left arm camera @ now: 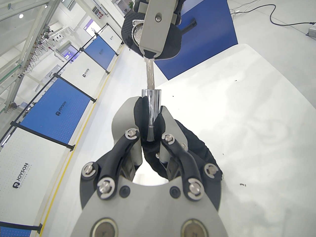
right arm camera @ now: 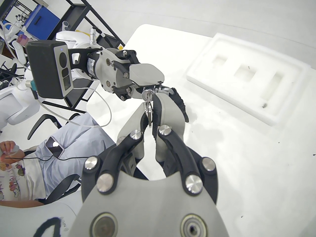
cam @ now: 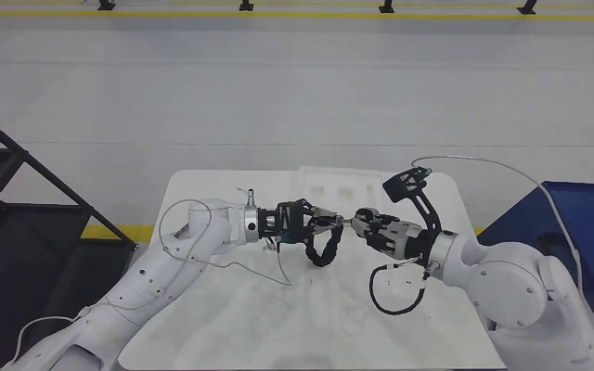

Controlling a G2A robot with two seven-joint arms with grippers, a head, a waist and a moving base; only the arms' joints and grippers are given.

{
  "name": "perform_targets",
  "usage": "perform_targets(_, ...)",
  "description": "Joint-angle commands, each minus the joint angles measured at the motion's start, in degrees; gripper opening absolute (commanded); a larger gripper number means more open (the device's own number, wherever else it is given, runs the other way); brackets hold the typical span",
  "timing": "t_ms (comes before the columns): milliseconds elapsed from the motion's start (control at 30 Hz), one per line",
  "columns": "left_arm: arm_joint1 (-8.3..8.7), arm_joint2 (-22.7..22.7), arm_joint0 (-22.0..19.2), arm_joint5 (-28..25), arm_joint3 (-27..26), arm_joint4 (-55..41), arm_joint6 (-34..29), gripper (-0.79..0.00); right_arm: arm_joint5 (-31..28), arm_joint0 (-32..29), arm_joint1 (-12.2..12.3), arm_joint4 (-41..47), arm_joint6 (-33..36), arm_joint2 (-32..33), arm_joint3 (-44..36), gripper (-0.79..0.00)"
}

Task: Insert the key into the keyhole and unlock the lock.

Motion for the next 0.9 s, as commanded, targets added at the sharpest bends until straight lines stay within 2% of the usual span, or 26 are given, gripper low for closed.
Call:
perform_targets(0, -0.06, -0.11, 0.05, -0.13, 0.05, 0.07, 0.04, -0.785, -0.05, 0.02, -0.01, 0.27, 0.02, -0.04, 0.05, -0.785)
perform_targets(367, -0.54, -0.69, 0.22, -1.21, 0.05, -0.15, 0.13, -0.785, -0.06, 0.41, -0.01, 0.18, 0.08, -0.6, 0.36, -0.785)
perform_targets(867, -1.18, -1.41, 0.81, -2.76, -0.95, -1.68, -2.86, -0.785, 0.98, 1.52, -0.21, -1.7, -0.37, -2.8, 1.45, -0.785)
